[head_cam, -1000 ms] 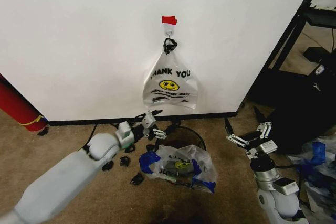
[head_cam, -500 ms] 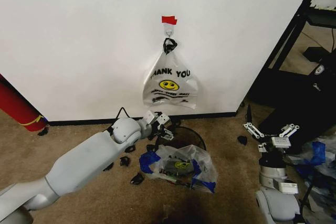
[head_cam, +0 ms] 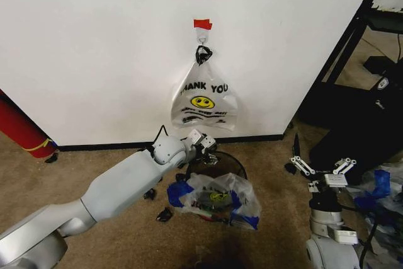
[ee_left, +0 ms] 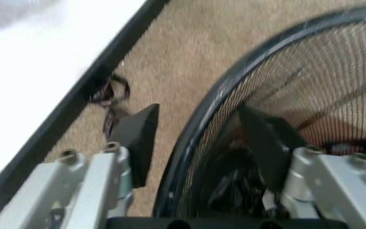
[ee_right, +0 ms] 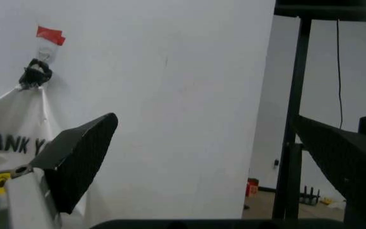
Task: Pick up the garbage bag from the wall and place it over the trash bin.
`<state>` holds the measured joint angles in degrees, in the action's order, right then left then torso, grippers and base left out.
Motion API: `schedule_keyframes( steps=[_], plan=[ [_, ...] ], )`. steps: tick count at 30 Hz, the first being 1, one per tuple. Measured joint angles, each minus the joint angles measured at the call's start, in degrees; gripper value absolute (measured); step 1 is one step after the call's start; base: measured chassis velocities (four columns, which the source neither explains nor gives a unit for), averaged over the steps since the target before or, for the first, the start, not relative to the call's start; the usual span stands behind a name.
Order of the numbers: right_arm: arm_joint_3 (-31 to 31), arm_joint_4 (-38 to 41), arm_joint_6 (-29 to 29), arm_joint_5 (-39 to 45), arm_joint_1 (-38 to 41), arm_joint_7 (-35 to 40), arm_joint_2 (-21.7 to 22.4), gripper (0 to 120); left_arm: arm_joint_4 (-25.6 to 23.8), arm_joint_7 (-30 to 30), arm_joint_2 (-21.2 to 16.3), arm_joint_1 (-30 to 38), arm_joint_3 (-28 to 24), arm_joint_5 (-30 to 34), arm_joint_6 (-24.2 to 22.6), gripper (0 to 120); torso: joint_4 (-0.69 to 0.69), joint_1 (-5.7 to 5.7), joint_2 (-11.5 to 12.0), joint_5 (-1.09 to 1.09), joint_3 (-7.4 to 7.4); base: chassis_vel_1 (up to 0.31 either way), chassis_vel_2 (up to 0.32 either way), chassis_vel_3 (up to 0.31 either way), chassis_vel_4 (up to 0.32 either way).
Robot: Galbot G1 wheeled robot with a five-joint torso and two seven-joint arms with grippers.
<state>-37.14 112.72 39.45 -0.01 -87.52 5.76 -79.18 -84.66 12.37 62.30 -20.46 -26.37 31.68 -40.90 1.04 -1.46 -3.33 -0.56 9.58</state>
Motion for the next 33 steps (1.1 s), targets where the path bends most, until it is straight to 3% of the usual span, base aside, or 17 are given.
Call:
schedule_keyframes(
  steps=[11, 15, 16, 20, 21, 22, 23, 26, 28, 33],
  plan=[
    [0.12, -0.18, 0.71, 0.46, -0.14, -0.73, 0.55, 100, -4.34, -5.34, -2.76, -3.02, 2.15, 3.7, -1.57, 10, 0.0, 0.0, 0.0, -0.01, 0.0, 0.0, 0.0, 0.0, 0.0],
    [0.22, -0.69, 1.07, 0.68, 0.14, -0.97, 0.9, 100, -8.96, -17.09, -5.54, -6.85, 5.75, 15.34, -1.51, 1, 0.01, 0.0, 0.0, -0.01, 0.0, 0.0, 0.0, 0.0, 0.0],
    [0.22, -0.69, 1.07, 0.68, 0.14, -0.97, 0.9, 100, -8.96, -17.09, -5.54, -6.85, 5.75, 15.34, -1.51, 1, 0.01, 0.0, 0.0, -0.01, 0.0, 0.0, 0.0, 0.0, 0.0],
    [0.4, -1.1, 1.17, 2.26, 0.19, -1.4, 1.87, 100, -16.56, -35.19, -7.94, -12.87, 14.02, 32.11, -1.48, 0, -0.02, 0.0, 0.0, 0.0, 0.0, 0.0, 0.0, 0.0, 0.0],
    [0.42, -1.18, 1.17, 2.45, 0.18, -1.44, 2.02, 100, -17.55, -36.8, -8.18, -13.59, 14.9, 33.89, -1.46, 0, -0.03, 0.0, 0.0, 0.01, 0.0, 0.0, 0.0, 0.0, 0.0],
    [0.51, -1.38, 1.21, 2.76, 0.18, -1.56, 2.34, 100, -21.11, -41.82, -8.86, -16.44, 17.6, 39.46, -0.9, 0, -0.04, 0.0, -0.01, 0.01, 0.0, 0.0, 0.0, 0.0, 0.0],
    [0.51, -1.38, 1.21, 2.76, 0.18, -1.56, 2.34, 100, -21.11, -41.82, -8.86, -16.44, 17.6, 39.46, -0.9, 0, -0.04, 0.0, -0.01, 0.01, 0.0, 0.0, 0.0, 0.0, 0.0],
    [0.68, -1.8, 1.54, 2.92, 0.19, -1.95, 2.81, 100, -28.12, -50.61, -9.58, -22.75, 22.78, 47.57, 1.92, 0, 0.02, 0.0, -0.01, -0.01, -0.01, 0.0, 0.0, 0.0, 0.0],
    [0.93, -1.81, 1.63, 2.94, 0.06, -2.16, 2.96, 100, -30.89, -54.94, -9.31, -26.48, 25.52, 50.88, 3.89, 0, -0.02, 0.0, -0.01, 0.0, -0.01, 0.0, 0.0, 0.0, 0.0],
    [1.52, -0.96, 1.83, 2.79, -0.58, -2.89, 2.94, 100, -34.17, -60.0, -6.28, -32.46, 29.4, 53.21, 8.36, 0, 0.0, 0.0, -0.01, -0.01, -0.01, 0.0, 0.0, 0.0, 0.0]
  ],
)
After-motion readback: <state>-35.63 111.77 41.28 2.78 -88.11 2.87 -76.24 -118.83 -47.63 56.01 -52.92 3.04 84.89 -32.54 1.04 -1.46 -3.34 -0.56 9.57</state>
